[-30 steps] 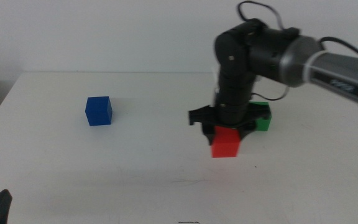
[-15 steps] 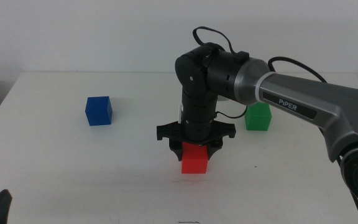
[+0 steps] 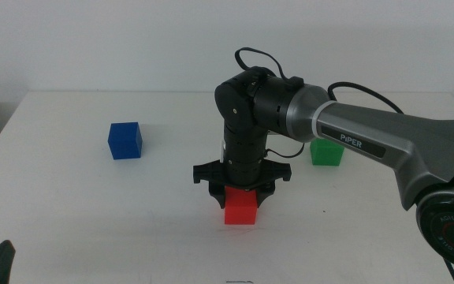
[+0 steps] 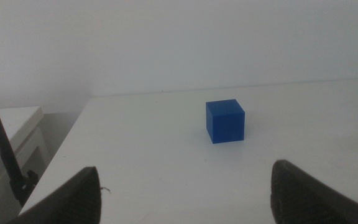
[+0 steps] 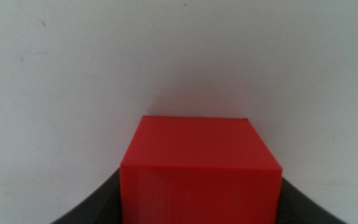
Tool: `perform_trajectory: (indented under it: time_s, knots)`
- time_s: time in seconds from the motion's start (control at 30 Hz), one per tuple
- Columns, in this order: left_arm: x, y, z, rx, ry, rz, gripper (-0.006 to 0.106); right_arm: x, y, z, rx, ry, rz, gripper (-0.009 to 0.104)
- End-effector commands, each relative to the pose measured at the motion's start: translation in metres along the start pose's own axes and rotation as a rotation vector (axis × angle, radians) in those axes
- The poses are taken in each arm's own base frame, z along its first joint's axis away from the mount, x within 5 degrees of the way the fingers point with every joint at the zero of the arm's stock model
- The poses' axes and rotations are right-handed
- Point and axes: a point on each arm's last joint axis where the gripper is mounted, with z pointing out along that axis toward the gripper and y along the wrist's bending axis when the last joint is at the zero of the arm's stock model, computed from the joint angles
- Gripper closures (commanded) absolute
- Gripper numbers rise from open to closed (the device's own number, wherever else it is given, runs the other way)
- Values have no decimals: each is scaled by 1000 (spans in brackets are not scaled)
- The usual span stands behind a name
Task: Stack red cubes first, then green, then blue cubes in a specific spot.
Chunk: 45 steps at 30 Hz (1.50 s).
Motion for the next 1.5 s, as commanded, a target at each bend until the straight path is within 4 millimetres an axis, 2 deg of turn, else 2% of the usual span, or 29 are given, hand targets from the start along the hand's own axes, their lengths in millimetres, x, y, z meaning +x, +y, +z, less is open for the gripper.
perform_trajectory:
  time_s: [0.0,0.1,0.13,0.17,0.2,0.3,0.43,0.53,0.67,0.77,0.87,1.03,1.13,1.47]
  knots:
    - [-9,0,-2,-3,-99,-12,7,-3,3,-32,-49,-76,-4,95]
    - [-9,0,-2,-3,-99,-12,7,-3,4,-32,-51,-80,-5,92]
    - [-9,0,-2,-3,-99,-12,7,-3,4,-32,-50,-79,-5,77]
    - [-9,0,-2,-3,-99,-12,7,-3,3,-32,-45,-77,-3,55]
    - [-9,0,-2,-3,-99,-12,7,-3,3,-32,-43,-78,-4,41]
    - [-9,0,-2,-3,-99,-12,7,-3,3,-38,-51,-90,-9,20]
    - [-9,0,-2,-3,-99,-12,7,-2,-1,-67,-67,-136,-57,3]
    - [-9,0,-2,-3,-99,-12,7,-3,-14,-103,-45,-203,-103,1]
    - [-9,0,-2,-3,-99,-12,7,-8,-47,-151,-31,-298,-87,1]
    - [-9,0,-2,-3,-99,-12,7,-16,-79,-171,-8,-318,-70,1]
    - [-9,0,-2,-3,-99,-12,7,-29,-115,-180,14,-336,-31,1]
    - [-9,0,-2,-3,-99,-12,7,-47,-158,-176,47,-333,69,1]
    - [-9,0,-2,-3,-99,-12,7,-58,-171,-168,54,-346,89,1]
    - [-9,0,-2,-3,-99,-12,7,-90,-172,-109,58,-339,79,1]
